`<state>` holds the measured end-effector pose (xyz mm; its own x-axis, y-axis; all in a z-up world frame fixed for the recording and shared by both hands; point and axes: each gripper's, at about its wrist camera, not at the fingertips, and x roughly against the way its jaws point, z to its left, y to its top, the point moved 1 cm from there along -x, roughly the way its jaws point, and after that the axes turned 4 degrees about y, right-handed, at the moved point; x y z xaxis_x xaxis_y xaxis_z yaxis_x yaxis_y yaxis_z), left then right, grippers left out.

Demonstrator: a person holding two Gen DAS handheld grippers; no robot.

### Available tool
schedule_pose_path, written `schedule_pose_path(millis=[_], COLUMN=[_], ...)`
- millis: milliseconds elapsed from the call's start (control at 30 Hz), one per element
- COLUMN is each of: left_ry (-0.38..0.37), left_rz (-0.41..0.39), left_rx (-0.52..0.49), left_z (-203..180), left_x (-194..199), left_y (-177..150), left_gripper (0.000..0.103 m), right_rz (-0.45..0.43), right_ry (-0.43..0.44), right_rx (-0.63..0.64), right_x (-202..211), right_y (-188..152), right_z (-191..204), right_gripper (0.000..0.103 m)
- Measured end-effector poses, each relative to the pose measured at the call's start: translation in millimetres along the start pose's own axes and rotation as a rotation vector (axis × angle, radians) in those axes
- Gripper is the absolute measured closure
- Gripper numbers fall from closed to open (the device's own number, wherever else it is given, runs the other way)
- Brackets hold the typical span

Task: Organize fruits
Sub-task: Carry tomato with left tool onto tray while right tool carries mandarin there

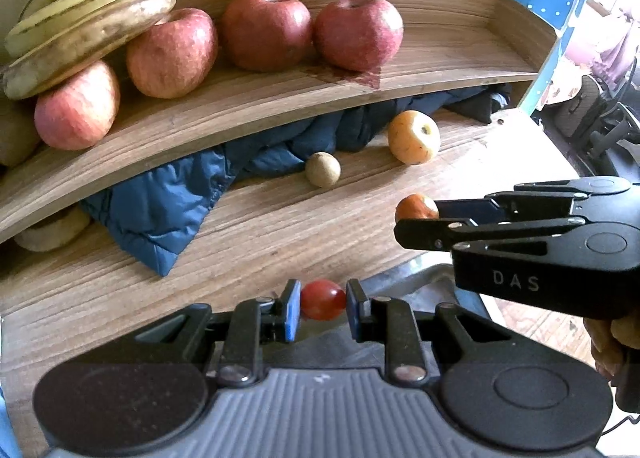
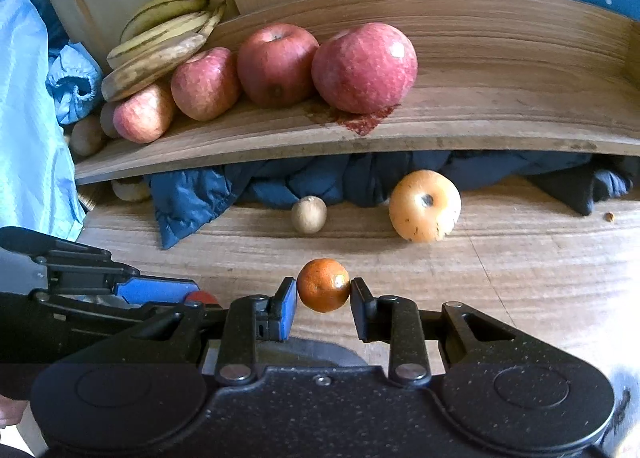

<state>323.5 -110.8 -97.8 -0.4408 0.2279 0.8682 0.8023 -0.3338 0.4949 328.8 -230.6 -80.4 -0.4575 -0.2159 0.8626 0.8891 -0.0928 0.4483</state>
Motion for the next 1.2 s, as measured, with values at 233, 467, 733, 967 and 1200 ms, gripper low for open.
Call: schedule_pose_path(millis=[233,467,733,967,1200], left_ry=[-0.006,-0.008,0.0,-0.004,-0.003], left_rz=[-0.002,0.008,0.004,0.009,0.011], left_rx=[0.001,0.014,0.037,0.051,0.052], left_z=[-6,-11,-17,-24,-32], left_x=[8,13,20,24,27], left_y=[-12,-29,-44,-54,-59], left_gripper=[0.077,0.077,0.077,0.077,0.077], right_rz=[-0.002,0.008,0.044,0.076,0.093], right_ry=[0.004,0.012,0.03,0.051,0.057], right_rx=[-0.005,0.002,0.034,0.048,0.05], right_x=[17,31,44,55,62], right_y=[-14,-31,-56,-77,-91], right_z=[4,10,17,24,26], right_gripper=[0.072,0.072,0.072,0.072,0.072])
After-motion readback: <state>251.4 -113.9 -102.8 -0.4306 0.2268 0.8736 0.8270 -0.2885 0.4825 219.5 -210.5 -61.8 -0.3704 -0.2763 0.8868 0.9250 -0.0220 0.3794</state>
